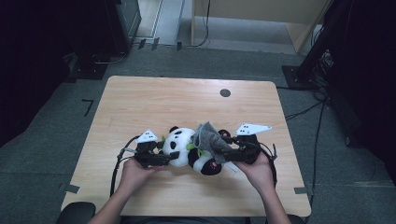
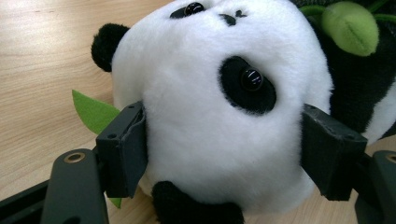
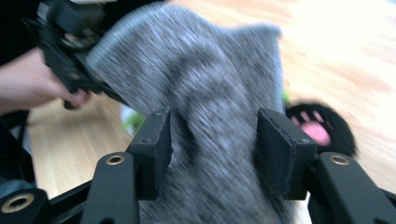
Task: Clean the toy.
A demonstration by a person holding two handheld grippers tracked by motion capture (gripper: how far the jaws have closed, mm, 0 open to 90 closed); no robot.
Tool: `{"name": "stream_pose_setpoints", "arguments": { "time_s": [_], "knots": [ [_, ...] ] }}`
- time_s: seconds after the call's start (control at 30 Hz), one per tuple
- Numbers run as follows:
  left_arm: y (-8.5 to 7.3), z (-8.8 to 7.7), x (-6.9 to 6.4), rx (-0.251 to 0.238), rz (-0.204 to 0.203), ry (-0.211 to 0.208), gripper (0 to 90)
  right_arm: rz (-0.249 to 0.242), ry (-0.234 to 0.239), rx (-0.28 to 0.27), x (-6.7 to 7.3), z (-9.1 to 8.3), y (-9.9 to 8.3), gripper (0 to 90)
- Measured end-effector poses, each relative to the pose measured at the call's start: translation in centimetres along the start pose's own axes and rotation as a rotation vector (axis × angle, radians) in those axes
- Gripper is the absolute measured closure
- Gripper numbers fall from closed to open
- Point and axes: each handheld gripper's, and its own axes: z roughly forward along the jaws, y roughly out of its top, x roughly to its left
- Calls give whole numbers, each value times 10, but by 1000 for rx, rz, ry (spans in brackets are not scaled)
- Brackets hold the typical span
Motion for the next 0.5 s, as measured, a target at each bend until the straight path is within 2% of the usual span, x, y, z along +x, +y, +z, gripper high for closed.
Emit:
{"name": "stream_pose_setpoints", "arguments": {
  "time_s": [0.07,0.17,0.4,0.5],
  "knots": [
    [0,0,0,1,1,0,248,-17,-3,-4,4,3,1,549],
    [0,0,0,4,7,2,248,-40,-42,55,5,10,-2,646],
    [0,0,0,5,0,3,248,44,-48,96,-11,2,-20,694],
    [0,0,0,3,-6,2,248,65,-71,128,-18,-2,-30,720]
  ]
}}
